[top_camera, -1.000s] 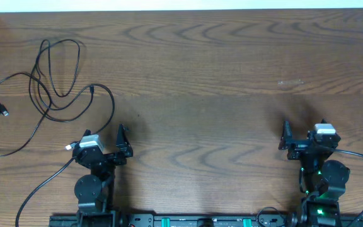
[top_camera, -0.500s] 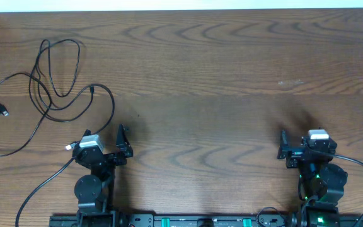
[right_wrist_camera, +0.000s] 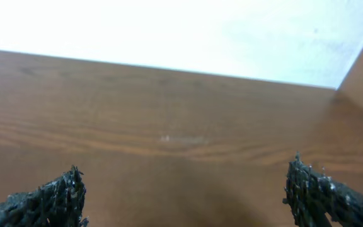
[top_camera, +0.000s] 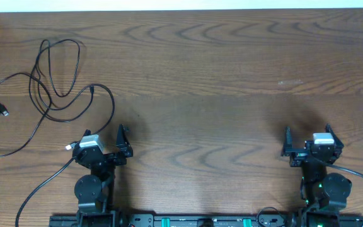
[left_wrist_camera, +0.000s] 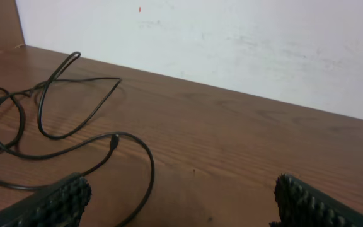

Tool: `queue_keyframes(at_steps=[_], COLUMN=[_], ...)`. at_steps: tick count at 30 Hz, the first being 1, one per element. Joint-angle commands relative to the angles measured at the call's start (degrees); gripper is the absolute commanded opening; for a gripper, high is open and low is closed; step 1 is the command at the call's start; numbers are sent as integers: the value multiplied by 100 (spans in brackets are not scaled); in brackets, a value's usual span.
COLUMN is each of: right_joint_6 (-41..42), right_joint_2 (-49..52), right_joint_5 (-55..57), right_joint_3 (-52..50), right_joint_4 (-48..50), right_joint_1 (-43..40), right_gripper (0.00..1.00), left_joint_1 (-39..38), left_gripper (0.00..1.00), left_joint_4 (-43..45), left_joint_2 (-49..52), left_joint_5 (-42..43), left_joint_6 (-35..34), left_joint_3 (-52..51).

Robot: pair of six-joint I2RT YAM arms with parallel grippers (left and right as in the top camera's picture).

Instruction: Untangle cables

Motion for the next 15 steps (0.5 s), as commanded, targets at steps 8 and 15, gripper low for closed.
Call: queue_keyframes(at_steps=[8, 15], right_joint_6=[-59, 697], right_joint_2=[-212, -212], right_joint_5=[68, 852], right_joint_3=[-7, -7], right_joint_4=[-33, -22], right_joint_1=[50, 74], right_gripper=[99, 99], left_joint_1=[-28, -28], left_gripper=[94, 94], left_joint_4=[-223, -223], left_joint_2=[-35, -35], left_joint_5=[-76, -76], left_joint_6=[94, 94], left_joint_3=[-98, -98])
